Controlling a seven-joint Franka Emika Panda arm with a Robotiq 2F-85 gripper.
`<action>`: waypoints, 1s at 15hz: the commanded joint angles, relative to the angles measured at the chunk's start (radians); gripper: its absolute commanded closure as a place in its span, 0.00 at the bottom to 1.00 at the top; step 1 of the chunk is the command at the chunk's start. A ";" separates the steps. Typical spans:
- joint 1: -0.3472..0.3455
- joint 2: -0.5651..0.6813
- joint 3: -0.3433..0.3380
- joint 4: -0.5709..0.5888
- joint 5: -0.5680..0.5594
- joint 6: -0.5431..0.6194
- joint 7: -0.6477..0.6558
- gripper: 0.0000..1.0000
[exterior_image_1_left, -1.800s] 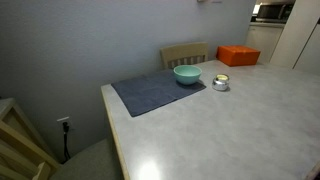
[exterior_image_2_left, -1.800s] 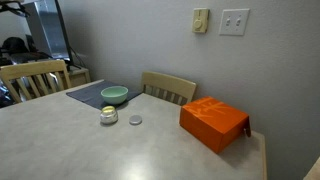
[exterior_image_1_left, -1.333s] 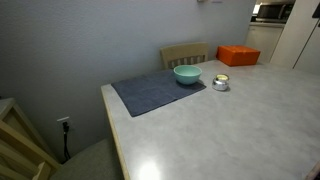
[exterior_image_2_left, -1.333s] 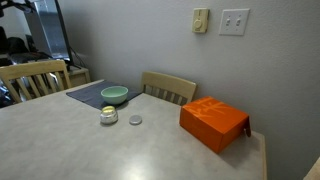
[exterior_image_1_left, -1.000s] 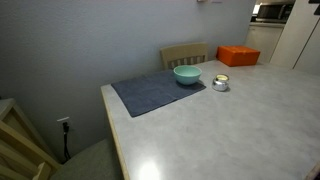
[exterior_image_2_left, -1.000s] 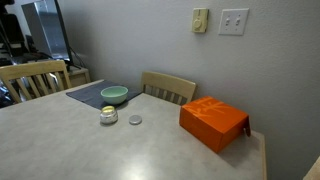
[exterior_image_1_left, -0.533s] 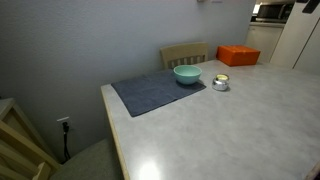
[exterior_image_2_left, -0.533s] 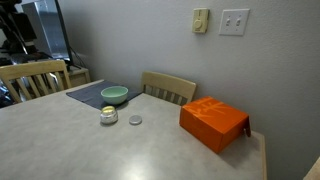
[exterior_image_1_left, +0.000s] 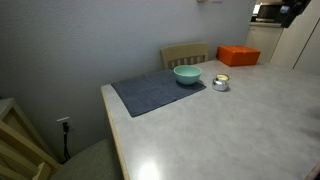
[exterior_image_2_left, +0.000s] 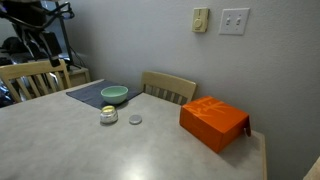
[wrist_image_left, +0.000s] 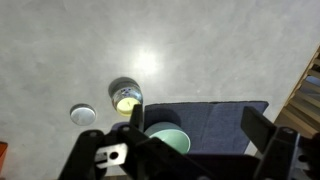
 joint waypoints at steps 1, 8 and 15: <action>-0.008 -0.003 0.008 0.002 0.002 -0.004 -0.001 0.00; -0.019 0.027 0.033 -0.047 -0.007 0.475 0.139 0.00; -0.168 0.163 0.038 0.054 -0.124 0.425 0.518 0.00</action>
